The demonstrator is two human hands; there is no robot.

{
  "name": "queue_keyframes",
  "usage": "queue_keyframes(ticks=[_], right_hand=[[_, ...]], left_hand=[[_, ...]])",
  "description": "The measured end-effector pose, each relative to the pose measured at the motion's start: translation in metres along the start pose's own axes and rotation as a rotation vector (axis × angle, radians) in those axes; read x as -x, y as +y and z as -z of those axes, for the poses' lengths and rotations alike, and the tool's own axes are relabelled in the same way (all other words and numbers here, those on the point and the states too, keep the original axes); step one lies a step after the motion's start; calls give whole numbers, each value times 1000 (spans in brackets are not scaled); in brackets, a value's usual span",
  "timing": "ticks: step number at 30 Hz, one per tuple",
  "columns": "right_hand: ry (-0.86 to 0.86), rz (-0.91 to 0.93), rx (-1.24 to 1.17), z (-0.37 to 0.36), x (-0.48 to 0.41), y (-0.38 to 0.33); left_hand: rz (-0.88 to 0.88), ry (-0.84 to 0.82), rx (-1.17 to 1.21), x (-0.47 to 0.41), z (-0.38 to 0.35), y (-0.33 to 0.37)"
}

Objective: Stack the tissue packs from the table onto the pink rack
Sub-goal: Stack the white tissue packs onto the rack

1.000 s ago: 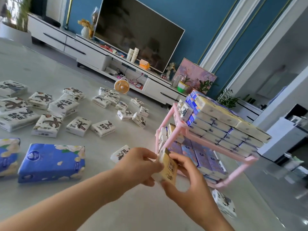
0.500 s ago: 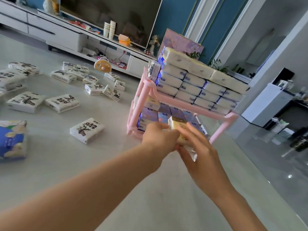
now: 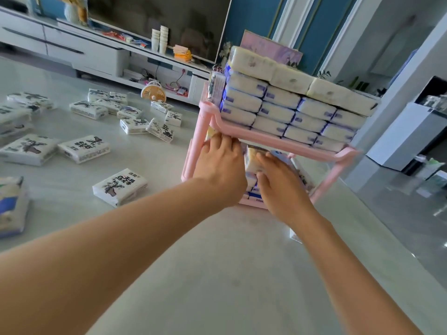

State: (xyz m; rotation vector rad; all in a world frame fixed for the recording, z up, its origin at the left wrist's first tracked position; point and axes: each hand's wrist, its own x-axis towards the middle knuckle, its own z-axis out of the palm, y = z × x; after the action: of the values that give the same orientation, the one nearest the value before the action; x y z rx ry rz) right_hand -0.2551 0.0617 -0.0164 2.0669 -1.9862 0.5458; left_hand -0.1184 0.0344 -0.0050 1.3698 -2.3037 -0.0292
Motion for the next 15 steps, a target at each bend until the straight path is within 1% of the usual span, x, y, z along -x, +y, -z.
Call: queue_keyframes(ticks=[2,4,6,9,11,13,15], right_hand=[[-71,-45,-41,4,-8,-3],[-118,-104,-152,9,-15,-5],[-140,-163,-227,11,-23,-4],[-175,-238,-237,9,-35,-5],[-187,-290,-312,5,-43,-5],[-222,-298,-377,1,-50,-4],[-246,-290,-360,0,-53,-5]], left_hand=[[2,-62,-40,-8,-5,-4],[18,-94,-36,-16,-9,-6],[54,-125,-7,-21,-10,-6],[113,-189,38,-27,-9,-4],[138,-224,34,-30,-8,-3],[142,-243,16,-32,-8,-3],[137,-254,-6,-34,-10,-3]])
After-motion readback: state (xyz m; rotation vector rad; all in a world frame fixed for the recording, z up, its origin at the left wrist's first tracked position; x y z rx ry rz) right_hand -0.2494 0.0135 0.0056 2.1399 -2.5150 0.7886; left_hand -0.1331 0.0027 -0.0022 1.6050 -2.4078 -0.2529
